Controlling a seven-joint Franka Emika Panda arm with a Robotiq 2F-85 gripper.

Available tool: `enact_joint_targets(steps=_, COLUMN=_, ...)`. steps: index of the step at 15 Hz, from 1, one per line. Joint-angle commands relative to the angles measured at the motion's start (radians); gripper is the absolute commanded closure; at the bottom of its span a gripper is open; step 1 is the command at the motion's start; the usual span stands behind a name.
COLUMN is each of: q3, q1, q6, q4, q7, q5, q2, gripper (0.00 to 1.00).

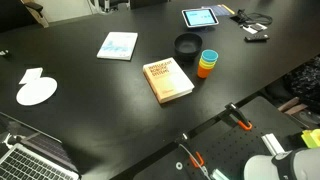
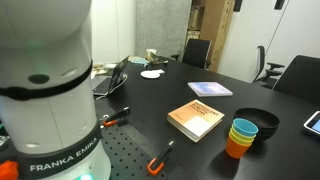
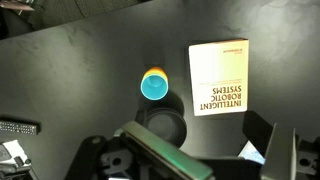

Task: Open the book, then flip some pages

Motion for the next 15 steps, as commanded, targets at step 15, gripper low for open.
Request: enact_joint_targets(steps=15, q3=-0.042, q1=-0.013, q6=0.149, q4=-0.147, q7=0.082, q5=0.12, q2=0.148, gripper=0.0)
